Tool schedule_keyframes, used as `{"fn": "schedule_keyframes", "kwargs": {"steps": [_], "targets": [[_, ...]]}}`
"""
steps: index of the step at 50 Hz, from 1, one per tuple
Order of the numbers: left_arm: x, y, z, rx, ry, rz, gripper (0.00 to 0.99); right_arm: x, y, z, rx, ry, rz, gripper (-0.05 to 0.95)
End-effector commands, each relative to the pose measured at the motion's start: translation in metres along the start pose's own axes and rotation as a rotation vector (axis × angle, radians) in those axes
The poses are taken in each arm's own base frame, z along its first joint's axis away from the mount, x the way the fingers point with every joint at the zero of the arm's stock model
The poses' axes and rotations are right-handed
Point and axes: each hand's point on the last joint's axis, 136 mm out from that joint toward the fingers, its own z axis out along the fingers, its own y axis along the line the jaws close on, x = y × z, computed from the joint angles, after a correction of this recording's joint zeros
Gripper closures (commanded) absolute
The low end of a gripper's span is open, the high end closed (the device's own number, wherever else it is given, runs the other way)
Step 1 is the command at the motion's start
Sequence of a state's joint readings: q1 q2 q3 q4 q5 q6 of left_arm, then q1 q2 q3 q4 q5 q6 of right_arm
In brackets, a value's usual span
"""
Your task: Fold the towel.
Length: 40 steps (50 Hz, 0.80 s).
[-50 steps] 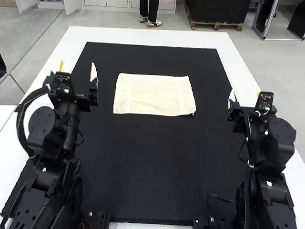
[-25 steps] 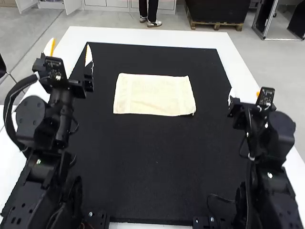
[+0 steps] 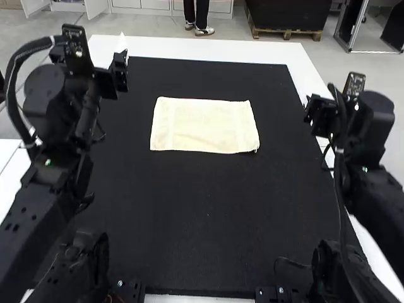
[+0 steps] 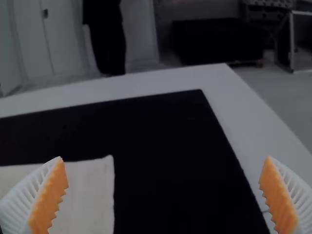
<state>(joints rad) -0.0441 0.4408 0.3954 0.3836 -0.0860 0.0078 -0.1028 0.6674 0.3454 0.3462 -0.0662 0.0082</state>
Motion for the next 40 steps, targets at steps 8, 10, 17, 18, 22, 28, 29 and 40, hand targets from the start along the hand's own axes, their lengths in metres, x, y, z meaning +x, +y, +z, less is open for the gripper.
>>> {"fn": "schedule_keyframes", "kwargs": {"steps": [8, 10, 17, 18, 22, 28, 29, 40], "targets": [[0.012, 0.002, 0.032, -0.022, 0.104, -0.082, 0.038, -0.014, 0.002, 0.039, 0.019, 0.104, 0.016, -0.01], [0.020, 0.001, 0.038, -0.023, 0.137, -0.097, 0.036, -0.014, 0.004, 0.045, 0.016, 0.120, 0.015, -0.01], [0.031, 0.008, 0.050, -0.052, 0.181, -0.107, 0.036, -0.011, 0.018, 0.066, 0.003, 0.181, 0.007, -0.01], [0.033, 0.008, 0.051, -0.052, 0.188, -0.106, 0.036, -0.012, 0.022, 0.068, -0.003, 0.183, 0.005, -0.01], [0.046, 0.004, 0.055, -0.044, 0.233, -0.107, 0.036, -0.010, 0.035, 0.076, -0.028, 0.198, -0.005, -0.01], [0.065, -0.004, 0.060, -0.024, 0.298, -0.105, 0.036, -0.007, 0.051, 0.092, -0.044, 0.224, 0.015, -0.01], [0.067, -0.005, 0.061, -0.019, 0.307, -0.103, 0.038, -0.006, 0.052, 0.094, -0.044, 0.229, 0.025, -0.01], [0.086, -0.018, 0.083, 0.011, 0.354, -0.103, 0.036, 0.007, 0.058, 0.120, -0.017, 0.289, 0.118, -0.01]]}}
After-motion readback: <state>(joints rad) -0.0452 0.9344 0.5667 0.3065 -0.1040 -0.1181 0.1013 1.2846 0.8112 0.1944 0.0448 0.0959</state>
